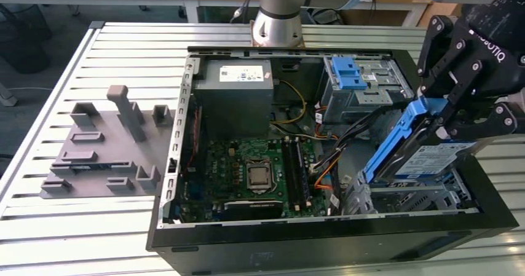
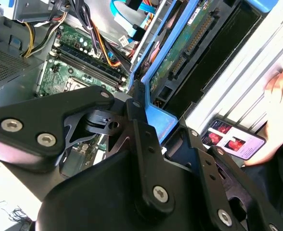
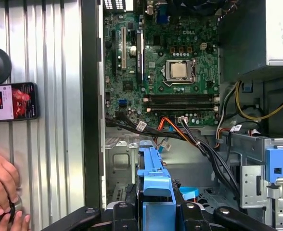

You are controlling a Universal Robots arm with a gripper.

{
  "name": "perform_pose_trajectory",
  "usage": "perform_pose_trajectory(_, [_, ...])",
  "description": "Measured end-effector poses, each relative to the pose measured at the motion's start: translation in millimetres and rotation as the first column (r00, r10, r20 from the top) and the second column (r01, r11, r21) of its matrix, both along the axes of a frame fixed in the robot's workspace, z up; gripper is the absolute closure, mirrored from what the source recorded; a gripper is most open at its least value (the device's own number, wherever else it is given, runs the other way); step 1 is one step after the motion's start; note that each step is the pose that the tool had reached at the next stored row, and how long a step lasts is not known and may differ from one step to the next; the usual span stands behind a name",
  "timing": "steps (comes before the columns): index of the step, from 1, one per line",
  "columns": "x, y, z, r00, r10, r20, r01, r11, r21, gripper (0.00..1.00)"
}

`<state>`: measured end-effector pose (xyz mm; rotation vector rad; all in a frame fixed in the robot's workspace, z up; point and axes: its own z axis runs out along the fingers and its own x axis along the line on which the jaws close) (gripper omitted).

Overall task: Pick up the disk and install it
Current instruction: 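Insert the disk into the insertion slot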

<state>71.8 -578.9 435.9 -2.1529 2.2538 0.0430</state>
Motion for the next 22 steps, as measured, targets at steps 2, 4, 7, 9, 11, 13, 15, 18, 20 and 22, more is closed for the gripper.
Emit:
perform_pose_trajectory(2, [0.0,0.0,-1.1,1.0,0.0,0.0,0.0,1.0,0.0,0.64])
perform_pose_trajectory(4, [0.0,0.0,-2.3,1.0,0.0,0.0,0.0,1.0,-0.0001,0.64])
perform_pose_trajectory(7, [0.0,0.0,-3.9,1.0,0.0,0.0,0.0,1.0,0.0,0.64])
perform_pose_trajectory(9, [0.0,0.0,-4.5,1.0,0.0,0.0,0.0,1.0,-0.0001,0.64])
perform_pose_trajectory(11, [0.0,0.0,-4.7,1.0,0.0,-0.0001,0.0,1.0,-0.0002,0.64])
perform_pose_trajectory(13, [0.0,0.0,-5.0,1.0,0.0,0.0,0.0,1.0,0.0,0.64])
perform_pose_trajectory(15, [0.0,0.0,-5.1,1.0,0.0,0.0,0.0,1.0,0.0,0.64])
perform_pose_trajectory(18, [0.0,0.0,-5.6,1.0,0.0,0.0,0.0,1.0,0.0,0.64])
perform_pose_trajectory(20, [0.0,0.0,-6.1,1.0,0.0,0.0,0.0,1.0,0.0,0.64])
perform_pose_trajectory(22, [0.0,0.0,-7.3,1.0,0.0,0.0,0.0,1.0,0.0,0.64])
